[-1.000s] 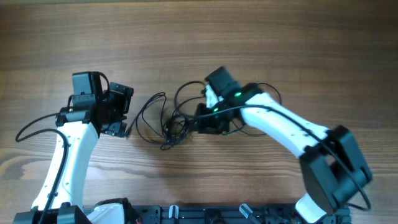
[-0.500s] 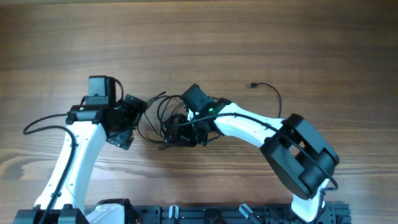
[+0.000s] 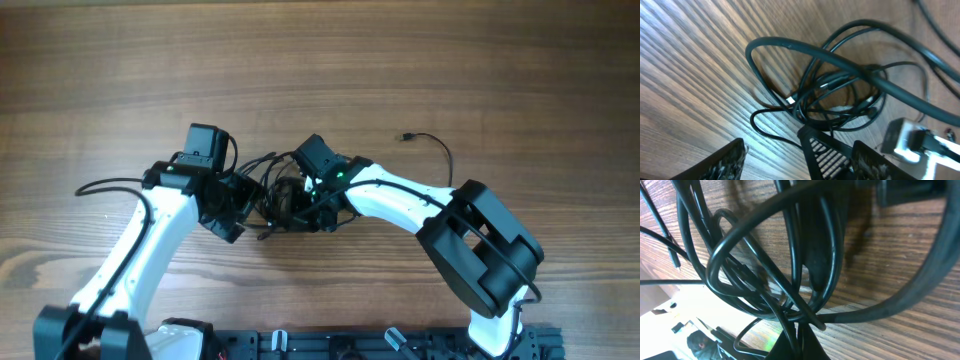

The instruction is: Untangle cables

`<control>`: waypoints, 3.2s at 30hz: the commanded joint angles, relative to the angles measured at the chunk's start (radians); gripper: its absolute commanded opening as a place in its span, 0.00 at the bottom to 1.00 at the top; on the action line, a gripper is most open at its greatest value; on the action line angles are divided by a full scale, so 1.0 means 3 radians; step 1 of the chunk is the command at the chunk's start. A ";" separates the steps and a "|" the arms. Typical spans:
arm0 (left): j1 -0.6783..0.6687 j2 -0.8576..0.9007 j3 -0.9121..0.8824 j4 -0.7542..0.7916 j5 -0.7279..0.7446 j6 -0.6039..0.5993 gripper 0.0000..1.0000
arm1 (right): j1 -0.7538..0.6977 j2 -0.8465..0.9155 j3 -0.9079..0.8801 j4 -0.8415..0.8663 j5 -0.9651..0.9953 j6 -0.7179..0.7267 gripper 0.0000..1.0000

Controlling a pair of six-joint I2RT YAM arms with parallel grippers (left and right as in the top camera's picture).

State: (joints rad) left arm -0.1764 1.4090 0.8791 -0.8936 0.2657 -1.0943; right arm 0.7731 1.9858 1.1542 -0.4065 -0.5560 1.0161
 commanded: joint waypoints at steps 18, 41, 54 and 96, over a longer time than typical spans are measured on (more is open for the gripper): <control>-0.0017 0.1105 0.0024 0.0591 -0.0534 0.0100 0.04 | -0.0806 -0.0645 -0.0003 -0.0617 -0.0355 -0.1244 0.04; 0.1423 -0.0271 0.0053 0.0983 0.1020 0.1879 0.04 | -0.2233 -0.2443 -0.0003 -0.2201 0.3077 -0.0463 0.22; 0.1420 -0.0271 0.0053 0.1291 0.3096 0.3026 0.04 | -0.2074 -0.2378 -0.0505 -0.0706 -0.0326 -0.1638 0.74; 0.1919 -0.0346 0.0062 0.4003 0.4204 0.0177 0.04 | -0.1537 -0.1153 -0.0996 0.1133 -0.1208 -0.2288 0.95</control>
State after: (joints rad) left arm 0.4385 1.3216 0.8913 0.3000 1.5528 -0.9874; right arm 0.2783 1.6779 0.8532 -0.1898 -0.6292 0.5835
